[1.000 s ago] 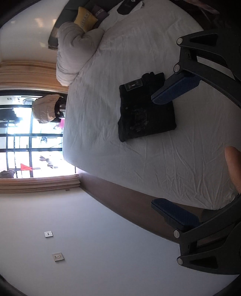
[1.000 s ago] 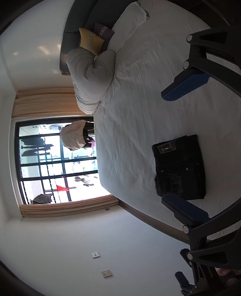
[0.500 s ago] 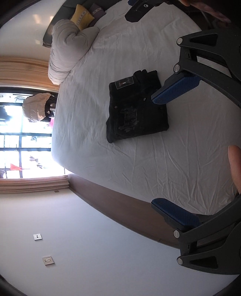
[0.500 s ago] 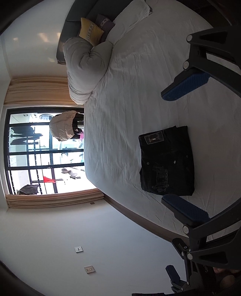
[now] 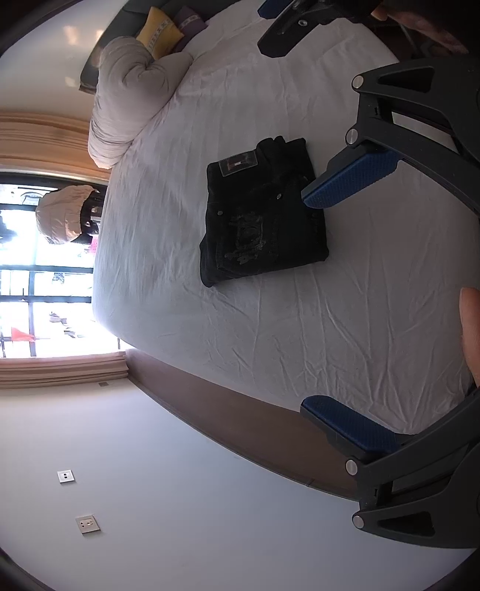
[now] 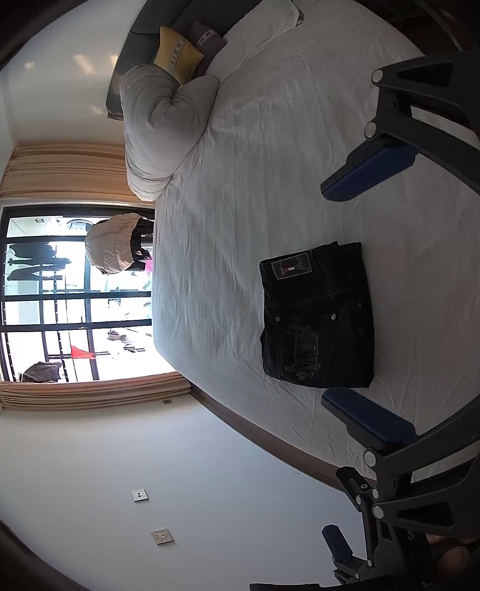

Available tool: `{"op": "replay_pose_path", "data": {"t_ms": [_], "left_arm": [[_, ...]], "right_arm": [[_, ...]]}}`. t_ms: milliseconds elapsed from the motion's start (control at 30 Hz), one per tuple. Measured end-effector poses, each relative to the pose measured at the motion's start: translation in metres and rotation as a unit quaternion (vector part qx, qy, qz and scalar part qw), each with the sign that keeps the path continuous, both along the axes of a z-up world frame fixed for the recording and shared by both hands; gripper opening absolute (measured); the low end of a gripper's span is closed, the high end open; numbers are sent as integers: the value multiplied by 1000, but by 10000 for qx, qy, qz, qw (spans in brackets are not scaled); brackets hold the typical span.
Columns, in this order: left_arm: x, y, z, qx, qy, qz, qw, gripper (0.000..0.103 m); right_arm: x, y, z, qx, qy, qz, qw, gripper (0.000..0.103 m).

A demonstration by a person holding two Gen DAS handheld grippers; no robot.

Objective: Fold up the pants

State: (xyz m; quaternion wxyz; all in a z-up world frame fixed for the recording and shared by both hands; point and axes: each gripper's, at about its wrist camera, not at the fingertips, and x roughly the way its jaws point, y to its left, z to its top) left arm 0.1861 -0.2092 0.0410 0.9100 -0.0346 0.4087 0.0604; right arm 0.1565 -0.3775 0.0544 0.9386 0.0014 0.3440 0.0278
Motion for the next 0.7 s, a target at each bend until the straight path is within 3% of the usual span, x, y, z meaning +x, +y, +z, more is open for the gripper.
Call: {"op": "replay_pose_path", "data": {"t_ms": [700], "left_arm": [[-6, -2, 2, -4, 19, -42, 10000, 103]], "right_arm": [[-2, 2, -5, 1, 105, 17, 9999, 103]]}}
